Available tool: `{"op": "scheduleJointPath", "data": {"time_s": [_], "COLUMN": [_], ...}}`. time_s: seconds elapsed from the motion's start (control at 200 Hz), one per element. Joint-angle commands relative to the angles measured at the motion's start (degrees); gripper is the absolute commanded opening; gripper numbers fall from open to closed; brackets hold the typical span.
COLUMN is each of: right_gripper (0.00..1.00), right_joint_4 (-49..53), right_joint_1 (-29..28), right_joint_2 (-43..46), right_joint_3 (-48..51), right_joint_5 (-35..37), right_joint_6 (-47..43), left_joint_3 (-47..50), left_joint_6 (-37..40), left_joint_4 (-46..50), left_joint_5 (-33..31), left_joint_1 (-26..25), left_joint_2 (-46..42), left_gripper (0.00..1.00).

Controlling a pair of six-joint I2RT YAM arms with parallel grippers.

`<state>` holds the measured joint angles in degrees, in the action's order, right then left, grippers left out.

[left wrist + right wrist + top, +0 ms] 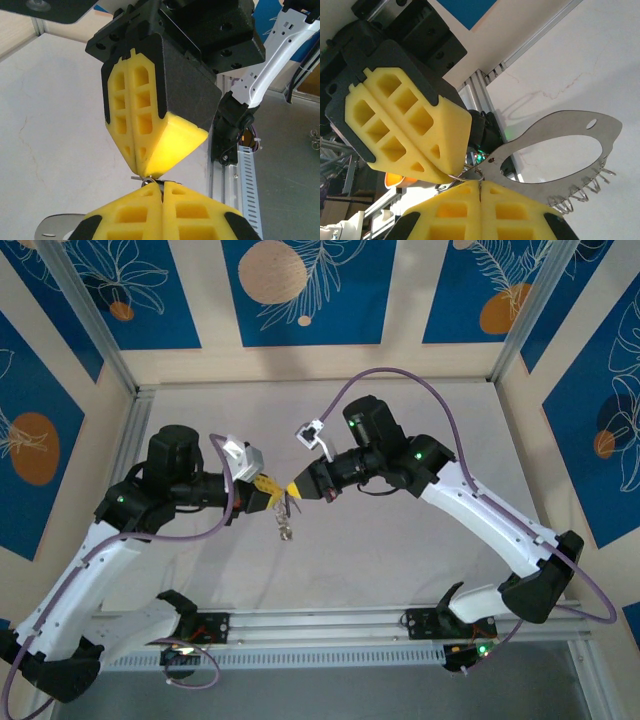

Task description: Put the keys on the keyring

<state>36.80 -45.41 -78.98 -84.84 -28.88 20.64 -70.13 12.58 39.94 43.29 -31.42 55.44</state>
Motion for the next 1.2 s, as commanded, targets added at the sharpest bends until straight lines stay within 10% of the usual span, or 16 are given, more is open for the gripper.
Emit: {"op": "scheduleJointPath", "data": {"time_s": [0.0, 0.44, 0.845, 1.195], "right_gripper": [0.00, 0.00, 0.43, 0.45], "right_joint_4": [2.1, -0.5, -3.4, -4.6], "right_joint_1": [0.6, -0.3, 1.5, 0.0], "right_joint_2": [-1.5, -1.5, 5.7, 14.0], "right_joint_3": [-1.3, 0.6, 3.8, 5.3], "right_joint_5": [3.0, -5.4, -1.7, 5.2], "right_joint_6": [0.1, 0.4, -1.0, -8.5], "left_joint_3": [-0.9, 1.0, 0.8, -0.3], "left_joint_6": [0.9, -2.5, -3.6, -6.2], "left_joint_4": [-2.9, -8.3, -9.7, -11.7], "left_joint_5": [5.0, 5.5, 5.1, 8.0], "left_joint_1": [-1.0, -1.0, -1.0, -0.9], "left_joint_2": [-2.3, -3.7, -3.8, -4.0], "left_gripper": [0.00, 0.00, 0.00, 0.00]}}
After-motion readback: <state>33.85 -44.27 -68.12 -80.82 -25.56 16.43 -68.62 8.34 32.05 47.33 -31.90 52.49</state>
